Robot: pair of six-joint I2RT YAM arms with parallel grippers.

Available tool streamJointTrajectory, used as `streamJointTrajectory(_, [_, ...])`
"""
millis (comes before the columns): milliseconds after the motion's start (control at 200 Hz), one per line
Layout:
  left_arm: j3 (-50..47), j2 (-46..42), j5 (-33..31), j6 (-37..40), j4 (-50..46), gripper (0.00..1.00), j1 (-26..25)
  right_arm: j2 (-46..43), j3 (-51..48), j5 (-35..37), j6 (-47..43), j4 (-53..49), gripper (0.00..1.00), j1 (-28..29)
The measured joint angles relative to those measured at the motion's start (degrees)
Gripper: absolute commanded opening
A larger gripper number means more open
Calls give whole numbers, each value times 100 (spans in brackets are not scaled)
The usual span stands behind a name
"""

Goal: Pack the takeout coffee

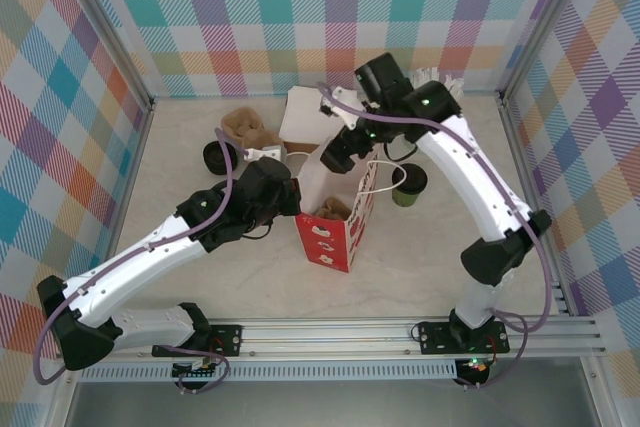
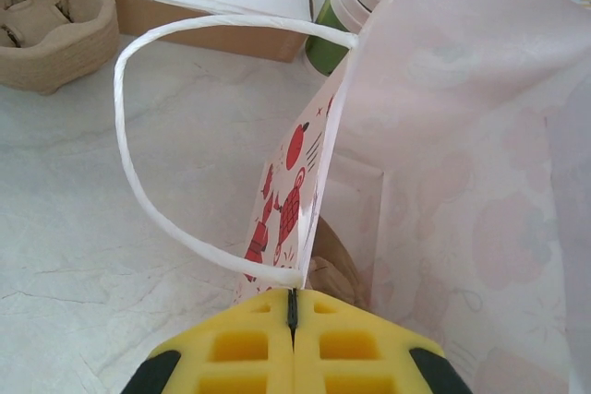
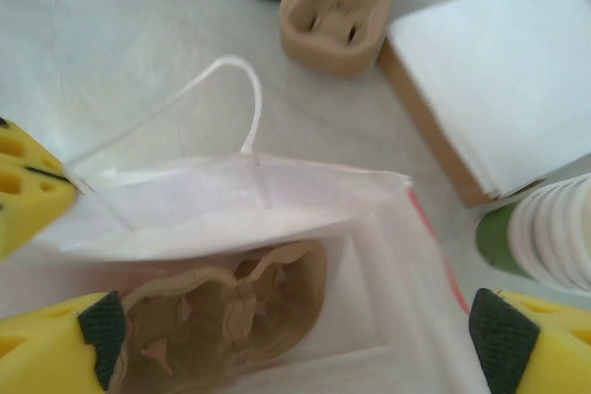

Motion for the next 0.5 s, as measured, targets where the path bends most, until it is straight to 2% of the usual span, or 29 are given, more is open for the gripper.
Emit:
streamJointTrajectory(220, [-55,-129,-81,-20,-20,0,0,-1121,-479,247,553,901,100,-142])
streamJointTrajectory(500, [-57,-269,-262,-44,-173,0,0,-2468,-1519,1156,1239,1521,100,-413])
